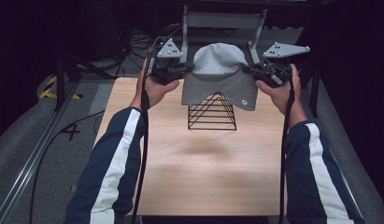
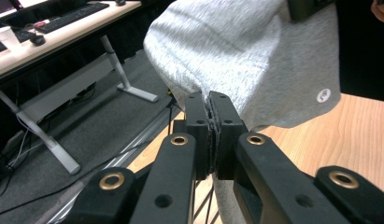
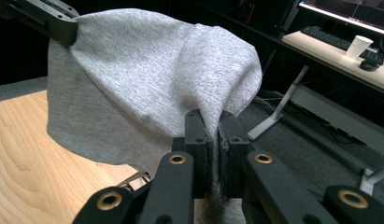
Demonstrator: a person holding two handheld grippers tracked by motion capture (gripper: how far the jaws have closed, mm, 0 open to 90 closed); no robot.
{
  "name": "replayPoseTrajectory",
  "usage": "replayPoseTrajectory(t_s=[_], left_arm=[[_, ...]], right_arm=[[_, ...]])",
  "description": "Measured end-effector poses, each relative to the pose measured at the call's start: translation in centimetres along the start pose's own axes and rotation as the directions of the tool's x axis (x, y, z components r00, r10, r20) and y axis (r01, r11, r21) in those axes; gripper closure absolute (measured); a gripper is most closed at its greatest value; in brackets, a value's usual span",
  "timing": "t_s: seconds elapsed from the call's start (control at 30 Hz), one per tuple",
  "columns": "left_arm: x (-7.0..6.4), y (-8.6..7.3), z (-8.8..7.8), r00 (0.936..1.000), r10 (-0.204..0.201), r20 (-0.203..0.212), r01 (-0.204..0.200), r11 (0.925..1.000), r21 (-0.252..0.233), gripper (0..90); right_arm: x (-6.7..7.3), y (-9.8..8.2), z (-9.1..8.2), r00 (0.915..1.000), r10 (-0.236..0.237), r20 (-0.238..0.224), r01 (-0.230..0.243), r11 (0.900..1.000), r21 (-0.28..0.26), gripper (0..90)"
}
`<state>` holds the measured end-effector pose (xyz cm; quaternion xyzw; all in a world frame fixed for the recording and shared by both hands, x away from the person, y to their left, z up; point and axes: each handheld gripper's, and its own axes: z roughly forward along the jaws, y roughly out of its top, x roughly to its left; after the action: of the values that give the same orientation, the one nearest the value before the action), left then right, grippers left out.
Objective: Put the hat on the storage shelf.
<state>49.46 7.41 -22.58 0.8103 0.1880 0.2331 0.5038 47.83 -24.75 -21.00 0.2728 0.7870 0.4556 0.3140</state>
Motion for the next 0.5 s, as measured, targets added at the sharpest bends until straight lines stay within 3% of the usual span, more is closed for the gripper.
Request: replayPoseTrajectory(t_s=[0.1,0.33,0.5], left_arm=[[-0.2,-0.4,0.2,1.0,0.006,0.002,-0.006,0.9999,0.01,87.6],[0.0,-1.9,1.0,0.9996,-0.024,0.015,0.023,0.9995,0.022,87.6],[-0.3,-3.3,2.5,0.9993,-0.028,0.024,0.027,0.9982,0.053,87.5]], right_arm=[[0.2,-0.3,0.2,1.0,0.0,-0.005,0.0,1.0,0.005,85.0],[0.2,-1.4,0.9,0.9999,0.003,-0.013,-0.002,1.0,0.03,85.0],[0.2,-2.9,1.8,0.9997,0.013,-0.022,-0.011,0.998,0.056,84.9]])
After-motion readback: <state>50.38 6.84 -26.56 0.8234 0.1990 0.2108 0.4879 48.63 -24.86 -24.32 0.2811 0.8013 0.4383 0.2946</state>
